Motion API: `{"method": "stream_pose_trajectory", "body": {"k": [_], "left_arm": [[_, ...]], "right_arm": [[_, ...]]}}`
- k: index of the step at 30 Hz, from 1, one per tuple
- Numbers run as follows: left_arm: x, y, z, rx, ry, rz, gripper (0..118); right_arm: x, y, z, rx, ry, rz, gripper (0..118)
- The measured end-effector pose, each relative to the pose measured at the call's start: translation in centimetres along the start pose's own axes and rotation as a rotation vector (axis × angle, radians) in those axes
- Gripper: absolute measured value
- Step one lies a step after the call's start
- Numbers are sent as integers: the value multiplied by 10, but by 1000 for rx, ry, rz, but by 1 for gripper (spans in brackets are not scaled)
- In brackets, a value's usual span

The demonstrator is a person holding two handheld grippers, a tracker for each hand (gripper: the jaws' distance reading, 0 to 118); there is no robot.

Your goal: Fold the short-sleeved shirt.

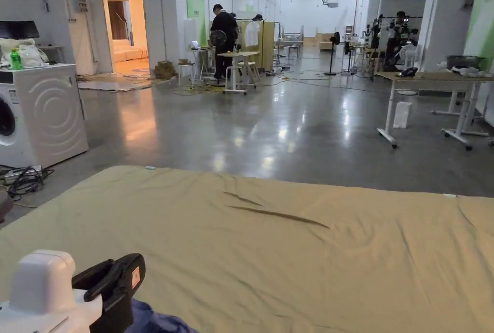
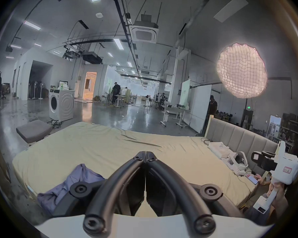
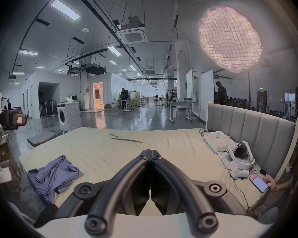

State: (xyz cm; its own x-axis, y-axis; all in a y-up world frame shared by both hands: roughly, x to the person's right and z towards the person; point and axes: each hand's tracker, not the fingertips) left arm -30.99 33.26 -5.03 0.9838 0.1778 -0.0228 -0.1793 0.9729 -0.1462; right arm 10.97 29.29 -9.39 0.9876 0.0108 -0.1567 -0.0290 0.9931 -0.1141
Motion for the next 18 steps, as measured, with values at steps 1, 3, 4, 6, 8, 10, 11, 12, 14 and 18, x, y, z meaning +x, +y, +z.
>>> {"method": "stream_pose_trajectory", "body": {"k": [1,3,4,6,8,10,11,12,14,18], "left_arm": [[-6,1,-2,-4,-1,-8,2],[-20,1,-9,-37,-5,-16,7],[-29,1,-15,-88,3,-13,15],[-42,-3,-26,-157,50,-38,36],[-54,-10,-38,-204,74,-86,43],[-71,-21,-55,-260,85,-47,54],[-80,-29,-63,-274,84,-18,63],[-91,-39,-73,-284,102,28,64],[-115,-59,-98,-373,96,77,65],[-155,-108,-154,-592,150,42,91]], "right_arm": [[1,-2,1,-3,10,-1,0],[1,-5,2,-8,33,10,0],[-3,-5,4,-9,38,18,0],[-10,-5,5,-35,50,28,0],[-13,-11,4,-61,64,30,0],[-14,-16,2,-95,72,32,0],[-16,-19,1,-110,73,30,0],[-18,-23,-1,-130,77,26,0],[-15,-31,-5,-192,83,10,0],[-16,-48,-14,-296,61,9,0]]}}
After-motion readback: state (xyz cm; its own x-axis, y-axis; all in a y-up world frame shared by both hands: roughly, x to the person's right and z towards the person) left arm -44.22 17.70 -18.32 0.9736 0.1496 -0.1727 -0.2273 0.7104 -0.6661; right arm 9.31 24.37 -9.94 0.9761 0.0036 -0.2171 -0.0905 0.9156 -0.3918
